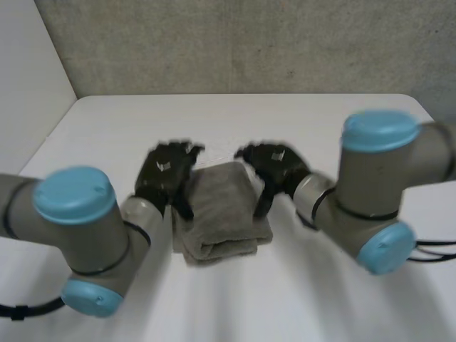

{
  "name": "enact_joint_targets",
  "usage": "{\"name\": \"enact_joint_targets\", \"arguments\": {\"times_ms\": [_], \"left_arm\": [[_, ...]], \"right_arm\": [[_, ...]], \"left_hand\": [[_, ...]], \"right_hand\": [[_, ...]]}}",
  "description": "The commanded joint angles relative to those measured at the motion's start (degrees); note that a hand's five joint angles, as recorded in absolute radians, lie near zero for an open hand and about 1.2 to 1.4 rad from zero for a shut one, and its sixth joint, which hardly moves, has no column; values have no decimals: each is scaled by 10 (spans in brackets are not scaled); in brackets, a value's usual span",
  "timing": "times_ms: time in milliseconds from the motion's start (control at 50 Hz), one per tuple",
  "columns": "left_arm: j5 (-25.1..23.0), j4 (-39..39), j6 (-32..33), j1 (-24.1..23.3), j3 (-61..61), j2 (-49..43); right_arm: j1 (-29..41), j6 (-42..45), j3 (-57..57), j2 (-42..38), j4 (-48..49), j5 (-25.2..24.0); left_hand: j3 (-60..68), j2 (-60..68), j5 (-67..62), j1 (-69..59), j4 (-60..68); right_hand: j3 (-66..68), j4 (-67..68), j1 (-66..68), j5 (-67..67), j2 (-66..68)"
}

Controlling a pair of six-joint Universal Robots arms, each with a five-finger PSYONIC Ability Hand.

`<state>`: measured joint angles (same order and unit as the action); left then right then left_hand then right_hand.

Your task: Fold the towel.

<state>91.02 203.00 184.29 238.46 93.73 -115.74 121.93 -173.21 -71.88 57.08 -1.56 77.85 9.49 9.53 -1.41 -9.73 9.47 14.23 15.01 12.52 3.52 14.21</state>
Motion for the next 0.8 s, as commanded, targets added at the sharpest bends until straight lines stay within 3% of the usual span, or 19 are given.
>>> {"name": "enact_joint_targets", "arguments": {"times_ms": [20, 60, 120, 240, 660, 760, 800], "left_arm": [[4, -79, -5, 7, -68, 117], [5, -104, -11, 10, -87, 137], [2, -210, -59, 42, -151, 180], [2, -279, -83, 74, -188, 191], [3, -285, -83, 79, -189, 201], [1, -283, -82, 78, -184, 202], [1, -283, -81, 77, -183, 202]], "right_arm": [[-23, 0, 3, 145, 9, 99], [-32, 6, 13, 186, 2, 148], [-49, 21, 26, 208, -22, 180], [-65, 31, 43, 212, -53, 188], [-74, 37, 50, 210, -65, 174], [-71, 70, 40, 199, -64, 150], [-65, 115, 25, 177, -64, 103]], "left_hand": [[5, 5, 14, -3, 5], [5, 5, 14, -3, 5], [5, 5, 14, -3, 5], [6, 5, 14, -3, 6], [5, 5, 14, -3, 5], [5, 5, 14, -3, 5], [5, 5, 14, -3, 5]], "right_hand": [[-42, -50, -25, -35, -42], [-42, -50, -25, -35, -42], [-42, -50, -25, -35, -42], [-42, -50, -25, -35, -42], [-42, -50, -25, -35, -42], [-42, -50, -25, -35, -42], [-42, -50, -25, -35, -42]]}}
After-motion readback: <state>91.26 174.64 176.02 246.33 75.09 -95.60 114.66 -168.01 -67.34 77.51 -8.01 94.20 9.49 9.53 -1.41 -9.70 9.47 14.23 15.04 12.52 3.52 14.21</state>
